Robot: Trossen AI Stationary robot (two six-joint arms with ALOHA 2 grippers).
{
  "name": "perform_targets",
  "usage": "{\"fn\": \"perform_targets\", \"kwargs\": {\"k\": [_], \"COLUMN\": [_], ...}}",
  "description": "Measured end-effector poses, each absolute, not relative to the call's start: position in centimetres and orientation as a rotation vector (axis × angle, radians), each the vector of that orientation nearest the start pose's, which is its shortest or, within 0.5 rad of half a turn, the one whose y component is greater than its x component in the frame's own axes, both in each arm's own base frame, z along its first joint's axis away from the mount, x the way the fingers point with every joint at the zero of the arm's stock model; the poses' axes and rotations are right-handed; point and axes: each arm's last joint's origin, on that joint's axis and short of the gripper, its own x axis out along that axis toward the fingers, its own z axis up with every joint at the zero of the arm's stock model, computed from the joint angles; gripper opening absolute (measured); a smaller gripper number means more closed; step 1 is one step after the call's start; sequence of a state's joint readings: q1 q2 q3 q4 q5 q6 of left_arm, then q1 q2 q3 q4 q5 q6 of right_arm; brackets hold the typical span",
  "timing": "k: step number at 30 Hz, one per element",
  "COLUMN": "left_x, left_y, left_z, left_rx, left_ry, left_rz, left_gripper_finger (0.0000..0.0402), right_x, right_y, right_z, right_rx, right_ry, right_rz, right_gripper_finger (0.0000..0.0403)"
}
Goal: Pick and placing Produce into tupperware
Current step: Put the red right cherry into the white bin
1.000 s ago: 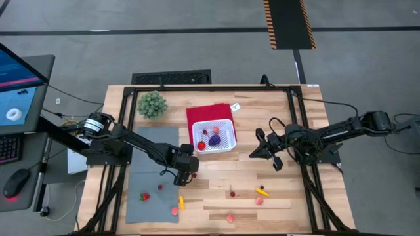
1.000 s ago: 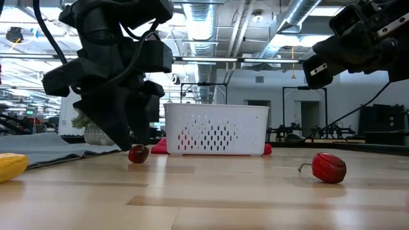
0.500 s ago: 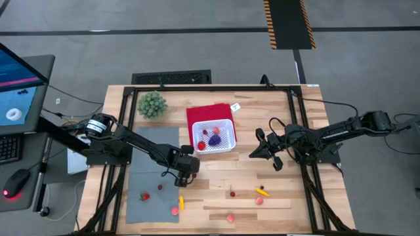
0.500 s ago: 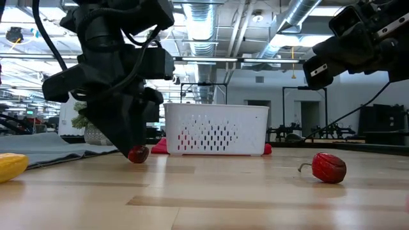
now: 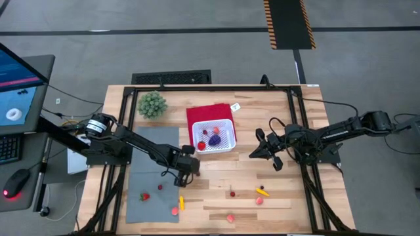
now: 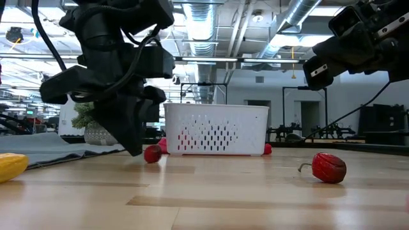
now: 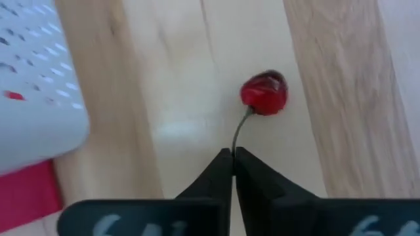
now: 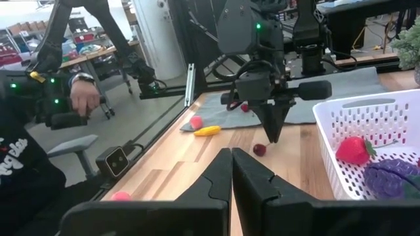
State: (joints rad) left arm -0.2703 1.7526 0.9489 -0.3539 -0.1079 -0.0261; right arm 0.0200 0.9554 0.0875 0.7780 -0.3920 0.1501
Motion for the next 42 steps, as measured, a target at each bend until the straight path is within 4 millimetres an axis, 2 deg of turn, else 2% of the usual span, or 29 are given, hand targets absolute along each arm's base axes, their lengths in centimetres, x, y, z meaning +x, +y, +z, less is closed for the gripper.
{"fn": "perform_targets", "kwargs": {"k": [6,16,22,24,28,33,42], "left_x": [30.8,28.9,26.1,24.8,22.0,19.3,16.7], "left_y": [-8.1,-8.2,-7.5,-7.1,-6.2,-5.3,-4.3], "left_z": [15.2,22.4,25.5,25.8,25.3,24.1,22.8], "left_rx": [0.203,0.207,0.136,0.113,0.074,0.035,-0.071], "left_ry": [1.089,0.805,0.513,0.416,0.257,0.082,-0.159], "left_rz": [-0.115,-0.044,-0.091,-0.097,-0.082,-0.074,0.011], "left_gripper_finger": [0.0001,0.0,0.0,0.0,0.0,0.0,0.0], "right_x": [16.6,16.6,16.6,16.6,16.5,16.4,16.4], "right_y": [1.4,1.4,1.4,1.2,0.4,-0.3,-1.4], "right_z": [16.2,16.2,16.5,16.6,16.8,17.0,17.0], "right_rx": [0.165,0.16,0.047,-0.031,0.039,-0.02,0.0], "right_ry": [0.123,0.126,0.069,0.048,0.043,0.029,0.023], "right_rz": [0.404,0.404,0.409,0.396,0.347,0.308,0.241], "right_gripper_finger": [0.0036,0.0032,0.0036,0.0036,0.0036,0.0036,0.0036]}}
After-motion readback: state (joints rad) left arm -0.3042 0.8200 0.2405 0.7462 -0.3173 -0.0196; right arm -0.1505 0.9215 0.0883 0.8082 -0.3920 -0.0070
